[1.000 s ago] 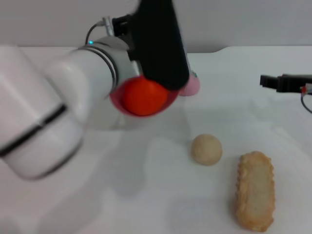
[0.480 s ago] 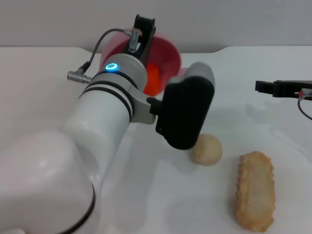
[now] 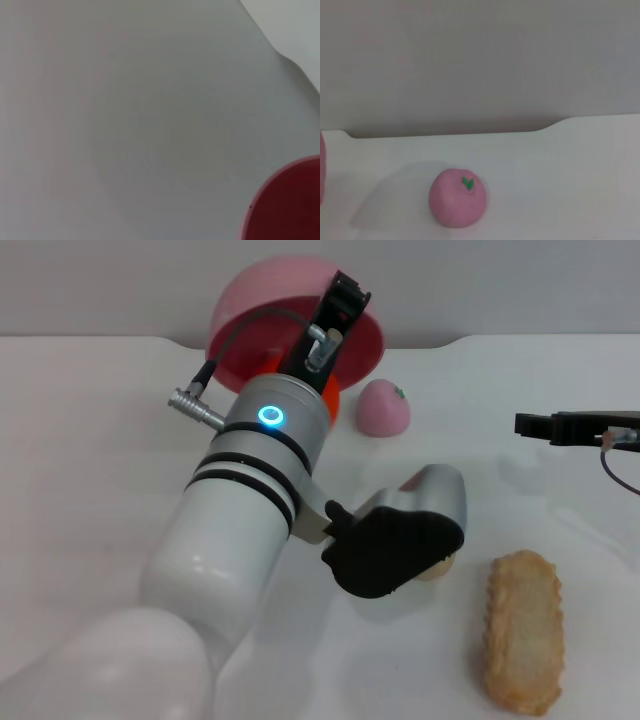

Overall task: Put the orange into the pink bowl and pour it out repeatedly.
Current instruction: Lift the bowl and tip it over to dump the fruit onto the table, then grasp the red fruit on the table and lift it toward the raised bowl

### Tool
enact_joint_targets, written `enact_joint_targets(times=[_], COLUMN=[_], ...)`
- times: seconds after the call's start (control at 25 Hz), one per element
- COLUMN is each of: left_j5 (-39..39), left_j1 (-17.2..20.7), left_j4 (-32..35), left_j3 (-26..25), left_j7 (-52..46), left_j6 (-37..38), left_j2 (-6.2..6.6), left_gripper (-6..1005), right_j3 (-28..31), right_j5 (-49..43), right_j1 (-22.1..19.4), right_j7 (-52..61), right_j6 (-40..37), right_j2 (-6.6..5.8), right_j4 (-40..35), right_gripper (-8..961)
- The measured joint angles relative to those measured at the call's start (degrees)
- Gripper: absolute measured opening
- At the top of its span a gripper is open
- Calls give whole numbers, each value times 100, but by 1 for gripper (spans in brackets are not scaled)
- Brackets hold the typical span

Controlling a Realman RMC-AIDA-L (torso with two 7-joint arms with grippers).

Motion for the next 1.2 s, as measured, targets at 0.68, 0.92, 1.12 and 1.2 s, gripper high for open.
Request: enact_joint_targets(times=[0.68, 0.92, 1.12, 1.2], left_j5=[-2110, -5372, -6926, -7200], left_j1=[-502, -648, -705, -628], left_j4=[1070, 1375, 1089, 999], left_j3=[-1093, -3462, -4854, -5233], left_j7=[-2731, -2708, -2347, -2247], left_j6=[-1037, -1960, -2498, -2591], left_j2=[-25, 40, 73, 74], left_gripper=[45, 45, 45, 45], right_j3=[-212, -571, -942, -1192], right_j5=[13, 28, 107, 172], right_j1=[86, 265, 432, 491], right_j7=[-49, -53, -61, -71], right_j6=[18, 1, -192, -429], right_j2=[16, 20, 28, 31], right_j4=[-72, -85, -64, -53], right_gripper=[641, 655, 666, 671])
